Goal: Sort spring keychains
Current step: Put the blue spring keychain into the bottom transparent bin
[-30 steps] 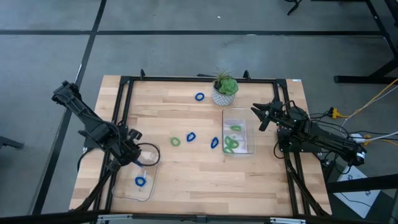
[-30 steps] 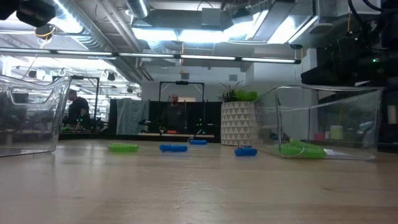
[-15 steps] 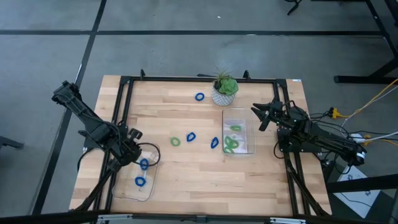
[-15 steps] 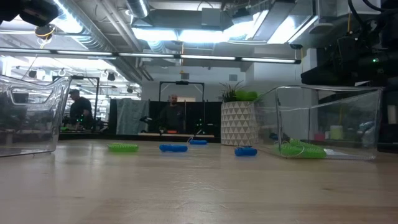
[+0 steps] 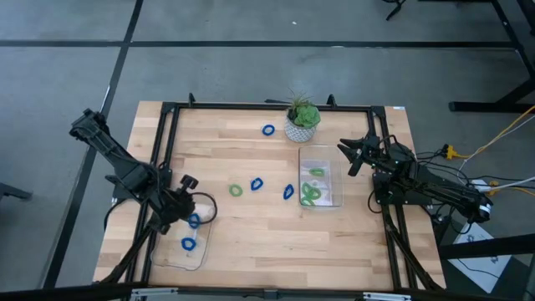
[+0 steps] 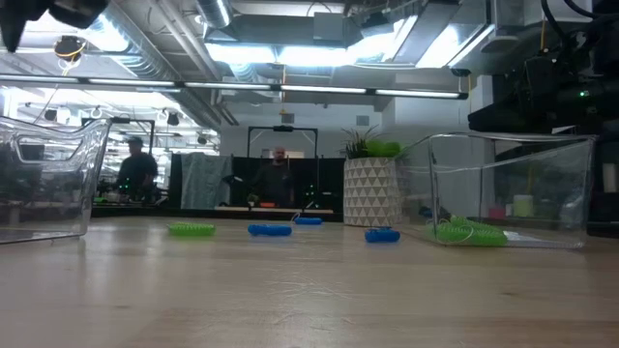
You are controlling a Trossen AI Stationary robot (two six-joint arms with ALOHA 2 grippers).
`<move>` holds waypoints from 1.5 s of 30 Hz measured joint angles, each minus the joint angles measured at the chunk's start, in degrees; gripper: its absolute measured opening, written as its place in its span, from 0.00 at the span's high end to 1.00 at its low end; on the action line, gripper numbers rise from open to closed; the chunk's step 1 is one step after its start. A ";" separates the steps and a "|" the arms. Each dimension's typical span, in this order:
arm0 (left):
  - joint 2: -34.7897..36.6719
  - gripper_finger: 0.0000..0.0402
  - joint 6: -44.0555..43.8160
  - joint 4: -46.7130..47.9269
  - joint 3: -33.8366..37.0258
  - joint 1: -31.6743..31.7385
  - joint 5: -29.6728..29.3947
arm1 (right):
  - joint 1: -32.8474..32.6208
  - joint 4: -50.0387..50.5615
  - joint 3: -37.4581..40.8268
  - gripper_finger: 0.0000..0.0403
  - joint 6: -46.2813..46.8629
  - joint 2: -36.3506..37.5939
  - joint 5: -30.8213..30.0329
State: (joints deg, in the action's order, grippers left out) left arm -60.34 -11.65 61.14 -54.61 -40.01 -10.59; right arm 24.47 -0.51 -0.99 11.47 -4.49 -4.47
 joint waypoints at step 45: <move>-3.19 0.78 10.05 -47.36 0.00 25.88 -0.26 | -0.01 0.00 0.00 0.69 0.02 0.01 0.00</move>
State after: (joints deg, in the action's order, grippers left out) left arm -63.53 -1.59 13.79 -54.61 -14.12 -10.85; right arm 24.45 -0.51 -0.99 11.49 -4.48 -4.47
